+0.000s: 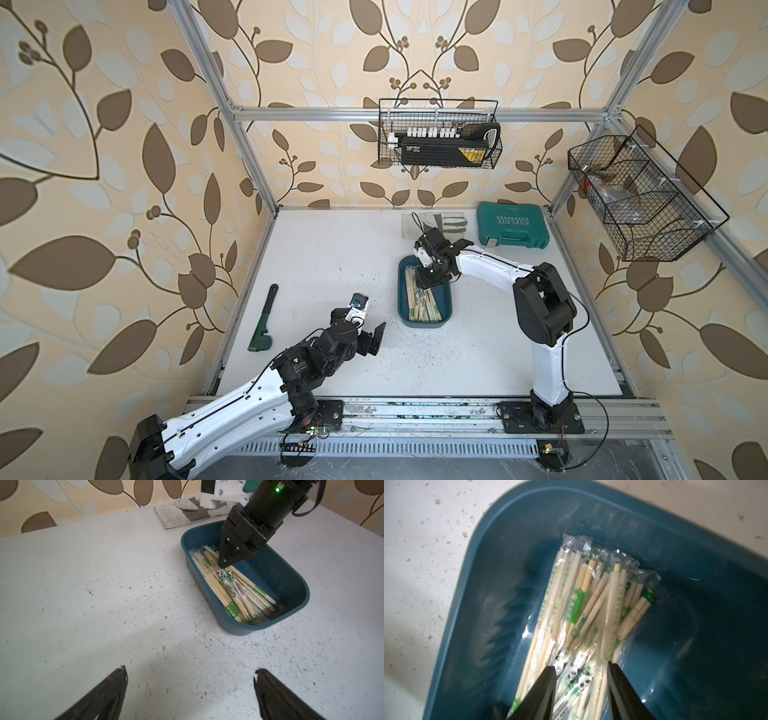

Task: Take the paired disposable chopsticks out of the storage box
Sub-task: Pick up the paired disposable chopsticks from the storage box.

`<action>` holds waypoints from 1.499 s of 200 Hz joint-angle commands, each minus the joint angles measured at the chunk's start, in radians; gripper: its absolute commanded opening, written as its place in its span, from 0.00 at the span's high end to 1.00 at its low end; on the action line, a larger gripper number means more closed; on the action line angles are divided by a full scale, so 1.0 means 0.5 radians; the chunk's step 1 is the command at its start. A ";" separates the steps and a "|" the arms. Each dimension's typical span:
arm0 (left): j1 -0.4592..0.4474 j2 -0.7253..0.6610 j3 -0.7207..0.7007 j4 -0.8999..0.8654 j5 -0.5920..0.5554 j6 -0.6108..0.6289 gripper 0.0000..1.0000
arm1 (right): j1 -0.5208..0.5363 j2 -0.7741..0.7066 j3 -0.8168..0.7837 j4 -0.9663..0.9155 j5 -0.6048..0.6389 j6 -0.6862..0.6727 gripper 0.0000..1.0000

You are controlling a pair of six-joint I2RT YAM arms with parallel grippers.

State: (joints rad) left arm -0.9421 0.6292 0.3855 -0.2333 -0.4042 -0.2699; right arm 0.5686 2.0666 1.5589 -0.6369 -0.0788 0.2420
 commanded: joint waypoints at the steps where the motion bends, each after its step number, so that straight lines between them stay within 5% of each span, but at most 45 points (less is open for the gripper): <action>1: 0.004 -0.019 0.004 0.100 0.050 0.004 0.01 | -0.017 0.084 0.027 0.009 -0.002 -0.018 0.58; 206: 0.004 0.039 0.054 0.089 0.045 -0.006 0.01 | -0.054 -0.063 0.113 -0.061 -0.015 -0.014 1.00; 300: 0.003 0.111 0.164 0.046 0.078 0.010 0.01 | -0.076 -0.337 0.294 -0.292 0.000 0.104 1.00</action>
State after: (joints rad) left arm -0.9424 0.6743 0.4183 -0.2188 -0.3820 -0.2699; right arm 0.5407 1.9724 1.6493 -0.7170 -0.0792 0.2592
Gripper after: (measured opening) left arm 0.989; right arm 0.045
